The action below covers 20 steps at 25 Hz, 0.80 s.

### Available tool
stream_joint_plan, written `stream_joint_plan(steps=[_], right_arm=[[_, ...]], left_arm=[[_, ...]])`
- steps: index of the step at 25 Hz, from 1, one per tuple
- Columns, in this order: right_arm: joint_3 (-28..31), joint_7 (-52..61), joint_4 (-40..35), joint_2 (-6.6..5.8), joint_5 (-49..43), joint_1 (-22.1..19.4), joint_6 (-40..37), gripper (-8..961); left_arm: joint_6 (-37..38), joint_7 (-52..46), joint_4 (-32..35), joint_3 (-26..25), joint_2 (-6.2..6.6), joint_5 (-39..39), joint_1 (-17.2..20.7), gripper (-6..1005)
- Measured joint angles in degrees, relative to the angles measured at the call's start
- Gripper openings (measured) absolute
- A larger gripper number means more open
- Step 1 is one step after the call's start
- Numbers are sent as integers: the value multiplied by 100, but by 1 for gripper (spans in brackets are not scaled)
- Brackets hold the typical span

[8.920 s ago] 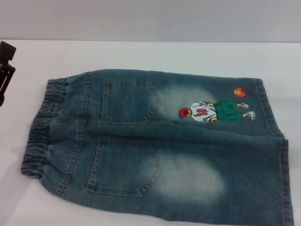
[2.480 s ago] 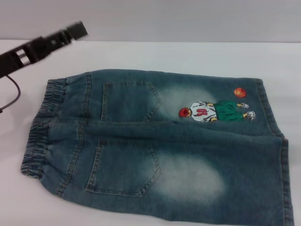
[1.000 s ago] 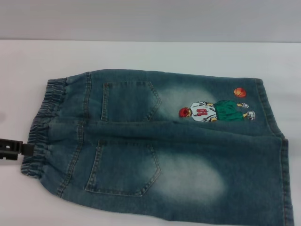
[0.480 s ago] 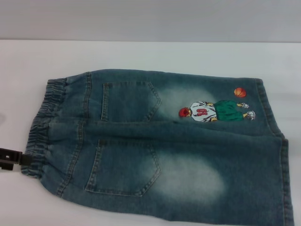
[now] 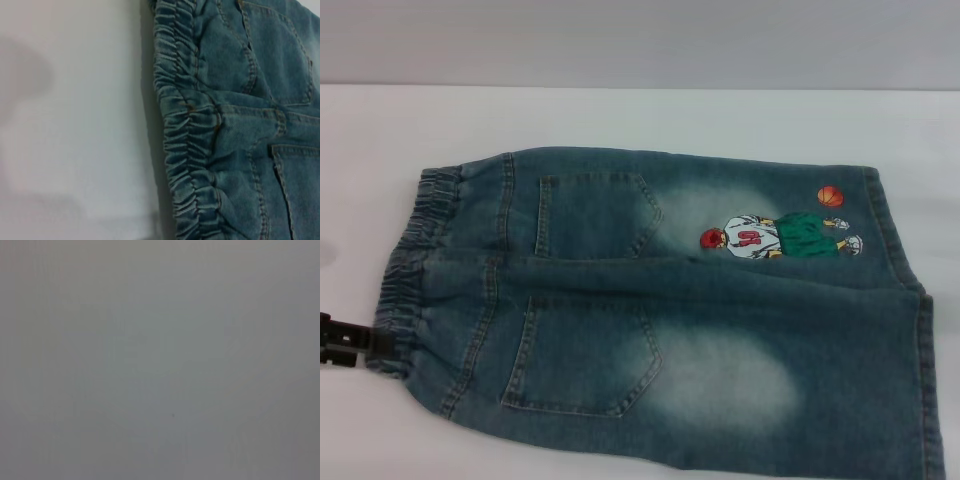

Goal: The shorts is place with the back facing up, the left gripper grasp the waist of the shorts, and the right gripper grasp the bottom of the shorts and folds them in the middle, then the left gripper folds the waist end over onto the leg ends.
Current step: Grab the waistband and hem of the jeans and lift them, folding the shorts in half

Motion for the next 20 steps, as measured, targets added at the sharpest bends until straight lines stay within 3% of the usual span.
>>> stream_joint_plan(steps=[5,20], right_arm=[[0,0,-3,-3,0,6,0,553],[0,3,-17,-18,-34,4,0,552]], left_arm=[[-51,-1,-4,-33,-93,201,-6,752],[-160,-62,-3,-38,-130,217,-32,753]])
